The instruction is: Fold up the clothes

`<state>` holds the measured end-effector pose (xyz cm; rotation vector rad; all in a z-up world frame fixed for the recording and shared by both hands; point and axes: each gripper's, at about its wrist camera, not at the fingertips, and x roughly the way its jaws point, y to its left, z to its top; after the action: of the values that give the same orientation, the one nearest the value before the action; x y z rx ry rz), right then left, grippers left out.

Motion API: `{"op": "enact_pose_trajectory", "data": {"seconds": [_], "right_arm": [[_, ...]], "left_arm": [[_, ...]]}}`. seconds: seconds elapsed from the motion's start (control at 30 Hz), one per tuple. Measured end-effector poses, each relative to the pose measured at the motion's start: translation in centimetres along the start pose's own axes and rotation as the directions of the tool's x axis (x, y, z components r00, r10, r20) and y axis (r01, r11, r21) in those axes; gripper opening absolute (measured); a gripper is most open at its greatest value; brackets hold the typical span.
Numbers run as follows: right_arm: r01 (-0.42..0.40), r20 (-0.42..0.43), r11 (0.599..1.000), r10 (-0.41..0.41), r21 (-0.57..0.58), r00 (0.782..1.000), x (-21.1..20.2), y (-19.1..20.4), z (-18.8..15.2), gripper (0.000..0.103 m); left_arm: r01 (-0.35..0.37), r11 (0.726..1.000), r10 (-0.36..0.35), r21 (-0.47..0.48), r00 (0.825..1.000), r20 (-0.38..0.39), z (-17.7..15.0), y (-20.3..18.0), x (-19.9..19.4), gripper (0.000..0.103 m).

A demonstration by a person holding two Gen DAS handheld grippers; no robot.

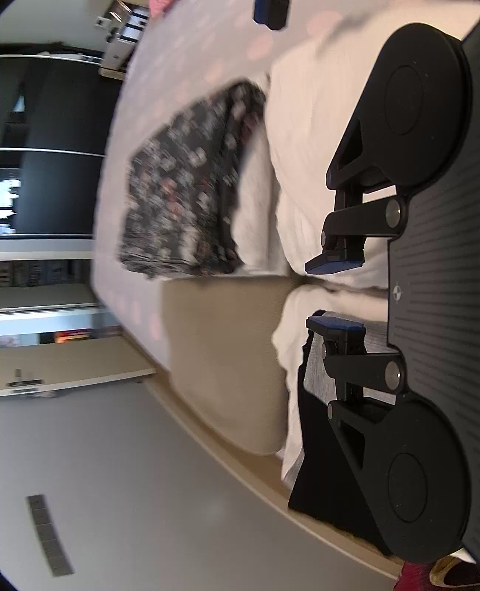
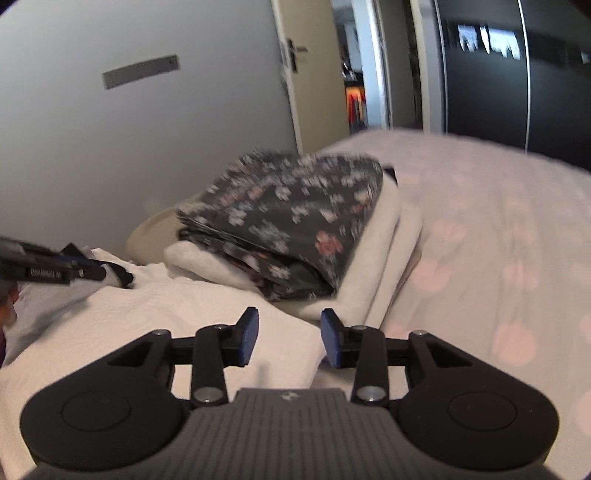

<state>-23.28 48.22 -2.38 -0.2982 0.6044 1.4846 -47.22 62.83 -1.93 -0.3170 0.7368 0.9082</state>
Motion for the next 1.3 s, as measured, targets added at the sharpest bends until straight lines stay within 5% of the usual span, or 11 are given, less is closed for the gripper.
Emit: {"op": "enact_pose_trajectory", "data": {"seconds": [0.27,0.43,0.8,1.07,1.3], "right_arm": [[-0.122,-0.017,0.986,0.120,-0.118,0.993,-4.6,6.2,-3.8,0.040],[-0.092,-0.044,0.980,0.086,-0.174,0.995,-3.3,9.5,-6.2,0.039],[-0.036,-0.166,0.990,0.013,-0.135,0.986,2.4,10.8,-8.0,0.039],[-0.015,-0.165,0.992,-0.006,-0.126,0.986,-1.1,11.4,-6.3,0.043],[-0.014,-0.149,0.990,-0.007,-0.141,0.989,-5.9,12.4,-6.3,0.056]], "left_arm": [[0.059,0.997,-0.061,0.053,0.997,0.039,-4.5,-5.1,-6.7,0.023],[0.010,1.000,-0.010,0.008,1.000,-0.013,-7.7,-6.3,-5.2,0.019],[-0.019,0.998,0.015,-0.053,0.997,-0.082,-9.4,-4.9,-2.5,0.020],[-0.093,0.995,0.094,0.022,0.995,-0.039,-9.1,-7.1,-5.8,0.020],[-0.086,0.995,0.081,-0.046,0.993,-0.088,-10.1,-8.8,-10.3,0.020]]}}
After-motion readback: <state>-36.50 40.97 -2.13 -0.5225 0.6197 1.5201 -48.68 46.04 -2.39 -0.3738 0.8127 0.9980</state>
